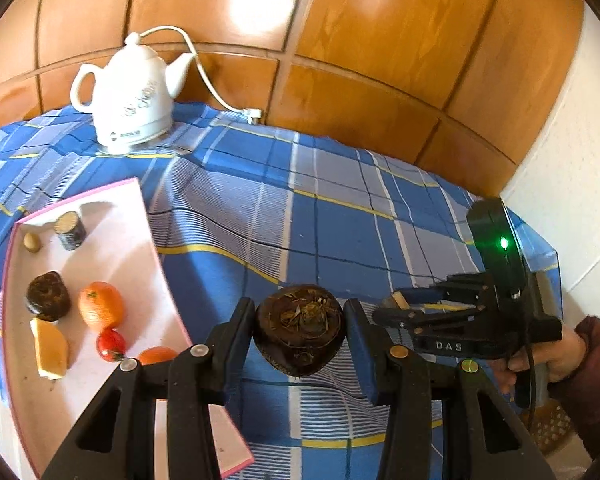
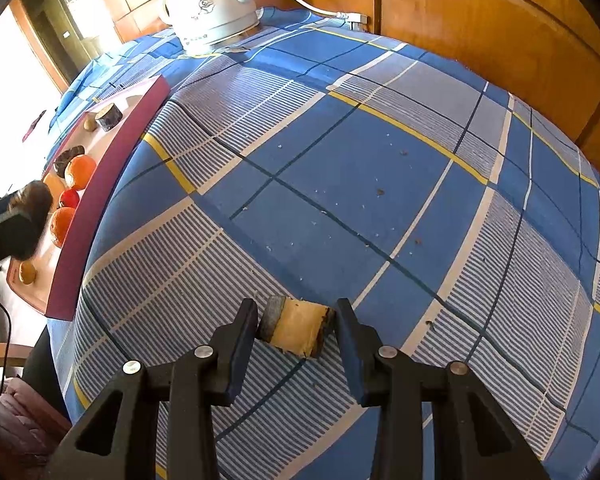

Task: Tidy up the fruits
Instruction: 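Grasp the small brown-and-tan cylinder piece with the right gripper while the left gripper holds the brown piece, then lower the dark brown piece into the tray and open the left gripper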

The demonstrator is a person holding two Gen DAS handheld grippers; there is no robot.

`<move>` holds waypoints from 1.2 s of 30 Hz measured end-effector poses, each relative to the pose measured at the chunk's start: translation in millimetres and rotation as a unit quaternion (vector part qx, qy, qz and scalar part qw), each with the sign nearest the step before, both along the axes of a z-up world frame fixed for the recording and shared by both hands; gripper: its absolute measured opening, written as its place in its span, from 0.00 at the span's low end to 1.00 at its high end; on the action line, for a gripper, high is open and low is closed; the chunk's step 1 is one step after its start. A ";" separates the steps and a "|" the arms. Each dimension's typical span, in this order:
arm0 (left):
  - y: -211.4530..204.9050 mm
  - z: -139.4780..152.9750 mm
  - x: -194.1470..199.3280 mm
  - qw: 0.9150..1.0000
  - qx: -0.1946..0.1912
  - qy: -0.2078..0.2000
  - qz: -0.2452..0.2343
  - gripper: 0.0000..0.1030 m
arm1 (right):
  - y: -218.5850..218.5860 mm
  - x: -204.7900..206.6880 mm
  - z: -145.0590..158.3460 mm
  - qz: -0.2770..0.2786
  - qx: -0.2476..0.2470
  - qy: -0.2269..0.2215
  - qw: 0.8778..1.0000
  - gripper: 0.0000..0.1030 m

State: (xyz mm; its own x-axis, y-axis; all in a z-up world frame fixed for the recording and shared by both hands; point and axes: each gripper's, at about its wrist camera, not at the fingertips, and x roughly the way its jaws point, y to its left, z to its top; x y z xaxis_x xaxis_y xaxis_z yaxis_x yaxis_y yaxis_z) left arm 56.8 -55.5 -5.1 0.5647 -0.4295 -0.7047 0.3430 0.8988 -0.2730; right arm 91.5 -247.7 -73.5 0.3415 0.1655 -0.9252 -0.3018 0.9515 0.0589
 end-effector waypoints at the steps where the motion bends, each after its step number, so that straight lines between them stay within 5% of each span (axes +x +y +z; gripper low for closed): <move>1: 2.9 1.1 0.1 1.000 0.000 -0.002 0.004 0.45 | 0.5 -0.3 0.0 0.001 -0.002 -0.001 1.000 0.39; 9: 31.4 11.3 -1.5 0.998 0.014 -0.029 0.053 0.45 | 3.1 -1.4 -0.6 0.010 -0.011 -0.010 1.000 0.39; 23: 51.0 2.0 -1.7 0.997 0.013 -0.019 0.080 0.45 | 2.5 -2.2 -4.0 0.011 -0.030 -0.013 0.999 0.39; 36: 92.6 -10.8 0.9 0.992 0.006 0.006 0.125 0.45 | -9.5 5.9 -2.0 -0.022 0.022 0.009 0.999 0.39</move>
State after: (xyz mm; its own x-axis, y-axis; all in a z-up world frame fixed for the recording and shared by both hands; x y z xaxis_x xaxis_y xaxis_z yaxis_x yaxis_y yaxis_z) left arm 57.7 37.1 -15.9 0.6441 -0.2685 -0.7163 0.1047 0.9585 -0.2651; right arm 97.4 -257.2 -75.4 0.3330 0.1908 -0.9234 -0.2583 0.9603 0.1053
